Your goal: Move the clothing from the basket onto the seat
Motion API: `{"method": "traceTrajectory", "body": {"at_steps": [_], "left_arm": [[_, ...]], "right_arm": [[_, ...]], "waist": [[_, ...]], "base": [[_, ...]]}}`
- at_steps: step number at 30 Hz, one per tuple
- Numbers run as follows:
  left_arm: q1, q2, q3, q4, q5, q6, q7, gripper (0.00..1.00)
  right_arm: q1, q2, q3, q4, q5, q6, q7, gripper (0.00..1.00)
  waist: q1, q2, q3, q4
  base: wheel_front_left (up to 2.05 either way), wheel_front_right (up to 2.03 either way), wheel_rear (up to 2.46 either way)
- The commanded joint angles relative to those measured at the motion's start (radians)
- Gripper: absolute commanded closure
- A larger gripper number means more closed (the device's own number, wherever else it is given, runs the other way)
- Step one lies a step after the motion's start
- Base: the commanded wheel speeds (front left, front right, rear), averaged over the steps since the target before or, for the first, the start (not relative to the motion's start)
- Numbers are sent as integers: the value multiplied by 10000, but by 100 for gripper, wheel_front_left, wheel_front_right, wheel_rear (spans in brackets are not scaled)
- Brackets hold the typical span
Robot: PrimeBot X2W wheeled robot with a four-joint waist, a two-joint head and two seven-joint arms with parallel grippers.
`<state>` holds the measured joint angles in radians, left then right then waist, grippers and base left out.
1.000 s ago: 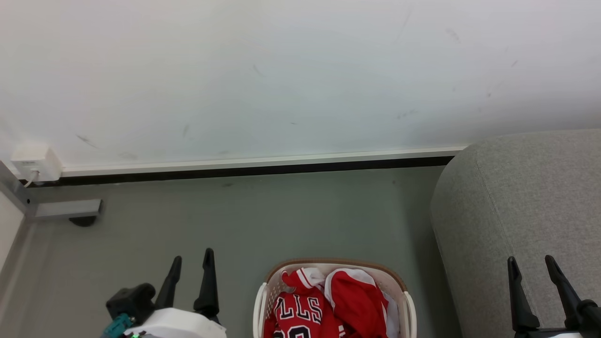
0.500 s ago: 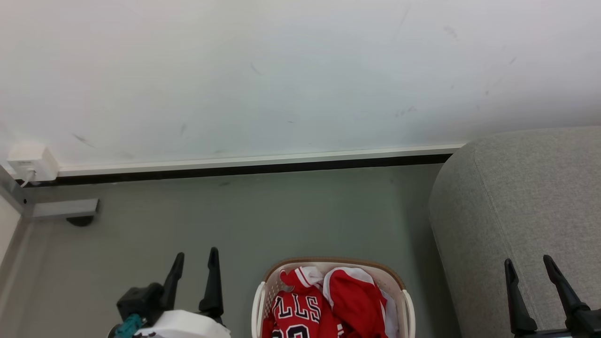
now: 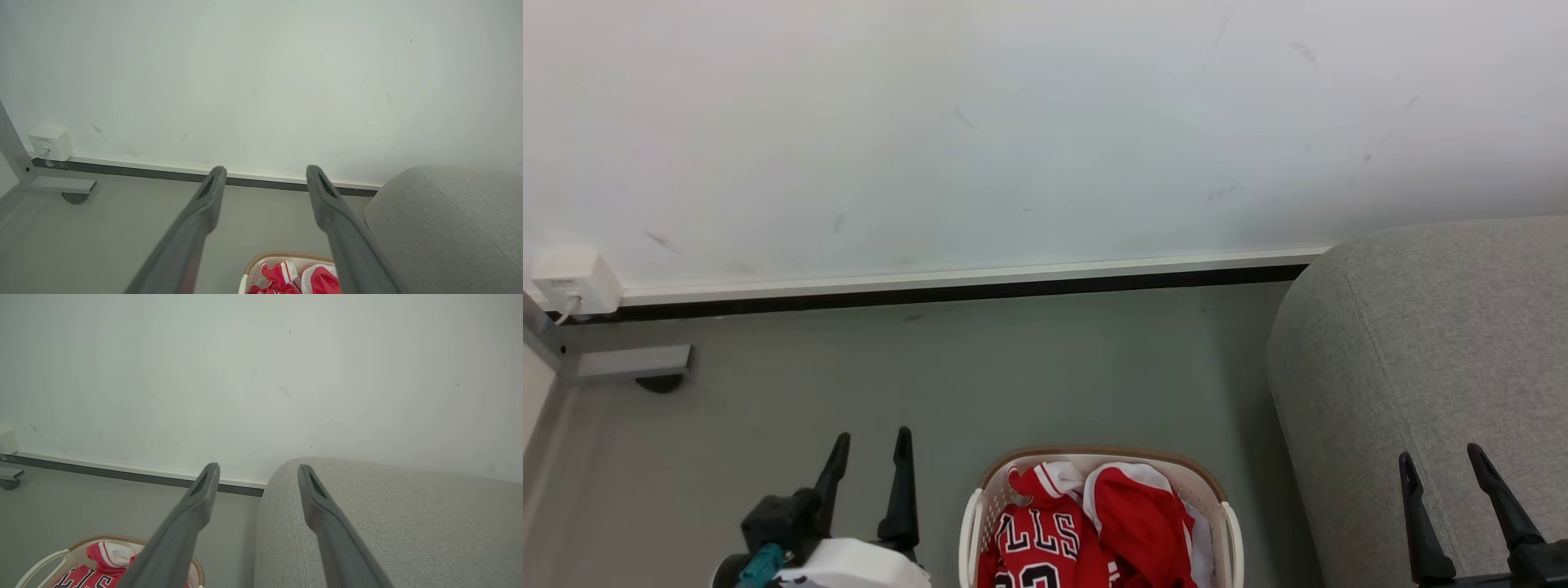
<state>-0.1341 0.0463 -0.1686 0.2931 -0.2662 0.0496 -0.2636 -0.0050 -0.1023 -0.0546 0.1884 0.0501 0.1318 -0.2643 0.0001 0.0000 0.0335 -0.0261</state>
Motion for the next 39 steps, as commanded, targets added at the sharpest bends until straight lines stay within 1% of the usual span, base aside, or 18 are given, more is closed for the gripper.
{"method": "traceTrajectory", "body": {"at_steps": [1, 26, 32, 39], "left_arm": [[-35, 73, 26, 27, 65, 3, -16, 0], [-175, 72, 41, 41, 410, -70, -14, 0], [-447, 70, -150, 32, 571, -113, -14, 0], [-1214, 70, -544, 238, 947, -103, -13, 0]], "right_arm": [[53, -63, -30, -15, 8, -21, -4, 0], [-150, 54, 1, -7, 214, -21, -2, 0], [-479, 112, 62, -153, 290, -21, -2, 0], [-1247, 245, 264, -316, 420, -21, 0, 0]], "waist": [[-1, 0, 8, 0], [-1, 0, 362, -195], [-1, 0, 926, -369], [-1, 0, 2139, -812]], "base": [[0, 0, 0], [0, 0, 0], [0, 0, 0], [0, 0, 0]]}}
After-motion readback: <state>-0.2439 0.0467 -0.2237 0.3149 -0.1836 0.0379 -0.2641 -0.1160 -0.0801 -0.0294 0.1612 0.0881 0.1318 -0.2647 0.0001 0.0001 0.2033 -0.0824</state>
